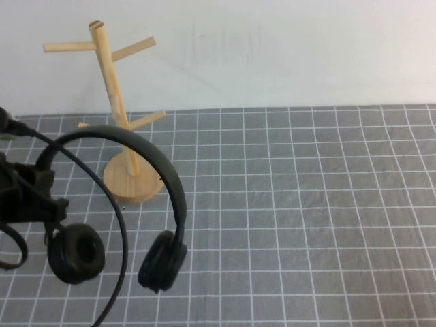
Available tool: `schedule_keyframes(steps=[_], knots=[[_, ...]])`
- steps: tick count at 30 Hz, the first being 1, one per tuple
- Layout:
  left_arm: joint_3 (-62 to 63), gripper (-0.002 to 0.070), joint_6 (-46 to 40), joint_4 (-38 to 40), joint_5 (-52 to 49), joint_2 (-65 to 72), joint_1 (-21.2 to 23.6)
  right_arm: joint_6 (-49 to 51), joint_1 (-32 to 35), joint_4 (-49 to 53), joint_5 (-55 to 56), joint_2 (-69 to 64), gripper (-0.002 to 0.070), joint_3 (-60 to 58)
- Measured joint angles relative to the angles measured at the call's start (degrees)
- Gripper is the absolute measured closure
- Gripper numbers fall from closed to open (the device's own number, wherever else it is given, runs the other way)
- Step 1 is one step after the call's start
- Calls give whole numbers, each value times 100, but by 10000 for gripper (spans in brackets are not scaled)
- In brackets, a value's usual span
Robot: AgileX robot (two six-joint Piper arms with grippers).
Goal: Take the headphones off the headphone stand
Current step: Place the headphones on the table
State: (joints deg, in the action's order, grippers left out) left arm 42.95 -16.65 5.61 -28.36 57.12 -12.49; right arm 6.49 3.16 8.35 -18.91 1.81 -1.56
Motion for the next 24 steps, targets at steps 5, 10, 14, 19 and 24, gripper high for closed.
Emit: schedule_keyframes(steps=[5,10,14,19,24], knots=[[0,620,16,212,-393,0,0,0,0,0,0,0,682,0],[0,620,87,249,-582,0,0,0,0,0,0,0,682,0],[0,620,204,264,-613,115,0,0,0,0,0,0,682,0],[0,620,659,276,-732,636,0,0,0,0,0,0,682,0],[0,620,1080,448,-590,1539,0,0,0,0,0,0,682,0]])
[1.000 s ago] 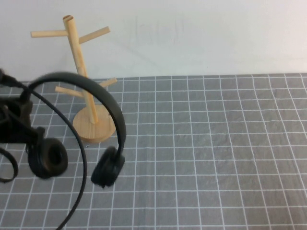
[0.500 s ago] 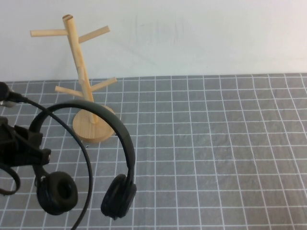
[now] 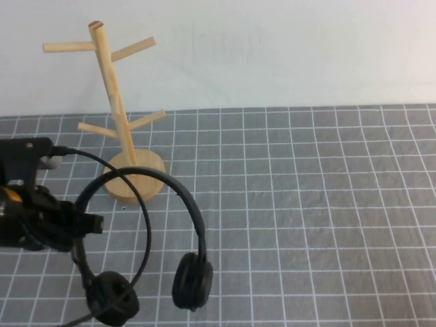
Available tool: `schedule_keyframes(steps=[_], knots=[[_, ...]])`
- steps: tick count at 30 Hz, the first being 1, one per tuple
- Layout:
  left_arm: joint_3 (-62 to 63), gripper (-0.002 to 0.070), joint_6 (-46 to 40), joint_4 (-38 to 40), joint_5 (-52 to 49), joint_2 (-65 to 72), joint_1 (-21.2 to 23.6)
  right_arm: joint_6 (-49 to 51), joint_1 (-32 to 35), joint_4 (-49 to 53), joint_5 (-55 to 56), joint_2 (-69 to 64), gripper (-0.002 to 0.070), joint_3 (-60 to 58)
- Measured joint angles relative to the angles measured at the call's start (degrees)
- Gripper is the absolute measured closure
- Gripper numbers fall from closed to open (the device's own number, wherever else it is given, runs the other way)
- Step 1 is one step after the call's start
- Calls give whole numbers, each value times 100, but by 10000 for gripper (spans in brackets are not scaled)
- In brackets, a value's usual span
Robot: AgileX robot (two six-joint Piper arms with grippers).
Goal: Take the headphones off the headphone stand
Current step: Place the headphones on the table
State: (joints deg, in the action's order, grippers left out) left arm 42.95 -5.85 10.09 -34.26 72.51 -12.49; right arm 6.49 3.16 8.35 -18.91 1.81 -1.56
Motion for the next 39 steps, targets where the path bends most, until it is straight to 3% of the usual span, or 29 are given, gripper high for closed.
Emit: schedule_keyframes(steps=[6,15,17,23,28,32,39], knots=[[156,620,69,133,285,1115,0,0,0,0,0,0,682,0],[958,603,-53,142,-169,2316,0,0,0,0,0,0,682,0],[1072,568,-68,142,-214,2336,0,0,0,0,0,0,682,0],[1376,347,-67,190,-644,2336,0,0,0,0,0,0,682,0],[1438,308,-67,294,-941,2060,0,0,0,0,0,0,682,0],[1443,357,-67,338,-1021,1469,0,0,0,0,0,0,682,0],[1443,625,-93,338,-1125,-72,0,0,0,0,0,0,682,0]])
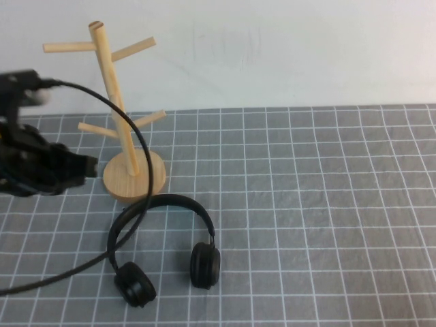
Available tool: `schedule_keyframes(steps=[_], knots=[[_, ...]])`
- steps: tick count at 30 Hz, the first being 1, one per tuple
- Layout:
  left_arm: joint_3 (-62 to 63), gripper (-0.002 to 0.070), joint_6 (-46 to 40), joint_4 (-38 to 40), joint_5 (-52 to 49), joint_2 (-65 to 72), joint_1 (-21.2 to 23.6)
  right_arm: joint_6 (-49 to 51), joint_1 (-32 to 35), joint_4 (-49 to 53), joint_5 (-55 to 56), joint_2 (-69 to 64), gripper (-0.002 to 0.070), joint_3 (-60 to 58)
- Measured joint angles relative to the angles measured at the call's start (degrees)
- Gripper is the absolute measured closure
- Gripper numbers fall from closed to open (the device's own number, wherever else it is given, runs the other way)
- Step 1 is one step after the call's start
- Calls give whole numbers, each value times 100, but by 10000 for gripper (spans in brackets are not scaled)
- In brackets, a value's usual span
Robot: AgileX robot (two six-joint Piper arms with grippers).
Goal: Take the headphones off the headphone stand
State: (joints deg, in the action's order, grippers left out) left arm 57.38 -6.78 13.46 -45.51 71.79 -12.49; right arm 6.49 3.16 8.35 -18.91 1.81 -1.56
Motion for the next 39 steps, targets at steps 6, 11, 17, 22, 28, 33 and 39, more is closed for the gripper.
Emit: schedule_keyframes(steps=[6,11,17,22,28,33,39], knots=[[0,673,-186,-18,-307,-1440,0,0,0,0,0,0,682,0],[0,675,-238,-82,-555,-2783,0,0,0,0,0,0,682,0],[0,676,-239,-461,-957,-3994,0,0,0,0,0,0,682,0],[0,676,-231,-558,-1502,-4476,0,0,0,0,0,0,682,0],[0,676,-213,-579,-2419,-4587,0,0,0,0,0,0,682,0],[0,676,-204,-591,-2723,-4592,0,0,0,0,0,0,682,0],[-10,677,-200,-641,-2747,-4592,0,0,0,0,0,0,682,0]])
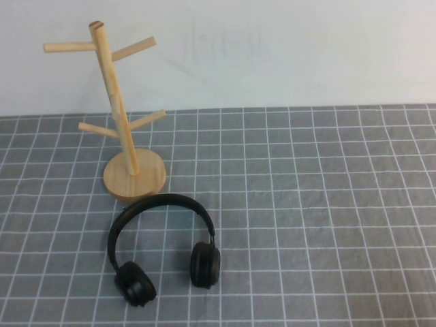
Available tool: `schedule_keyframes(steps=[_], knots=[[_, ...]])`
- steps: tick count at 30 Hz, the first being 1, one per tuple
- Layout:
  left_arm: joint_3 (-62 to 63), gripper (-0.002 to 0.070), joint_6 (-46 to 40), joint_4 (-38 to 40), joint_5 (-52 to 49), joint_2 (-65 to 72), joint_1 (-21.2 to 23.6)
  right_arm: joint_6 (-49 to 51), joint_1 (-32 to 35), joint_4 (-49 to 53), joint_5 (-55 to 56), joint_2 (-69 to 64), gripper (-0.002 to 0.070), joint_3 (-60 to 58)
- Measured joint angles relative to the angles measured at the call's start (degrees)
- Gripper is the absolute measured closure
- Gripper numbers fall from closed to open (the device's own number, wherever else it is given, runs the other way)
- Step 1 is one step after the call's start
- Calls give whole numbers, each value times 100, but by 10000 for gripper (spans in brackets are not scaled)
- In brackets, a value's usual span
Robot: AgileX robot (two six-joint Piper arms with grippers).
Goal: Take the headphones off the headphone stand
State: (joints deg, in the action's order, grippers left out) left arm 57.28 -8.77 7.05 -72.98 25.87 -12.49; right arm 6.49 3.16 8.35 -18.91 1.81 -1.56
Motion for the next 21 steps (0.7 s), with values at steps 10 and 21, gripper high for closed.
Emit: schedule_keyframes(steps=[10,21], knots=[[-924,677,-58,-277,2351,-421,0,0,0,0,0,0,682,0],[-4118,678,-314,-628,6370,-1538,0,0,0,0,0,0,682,0]])
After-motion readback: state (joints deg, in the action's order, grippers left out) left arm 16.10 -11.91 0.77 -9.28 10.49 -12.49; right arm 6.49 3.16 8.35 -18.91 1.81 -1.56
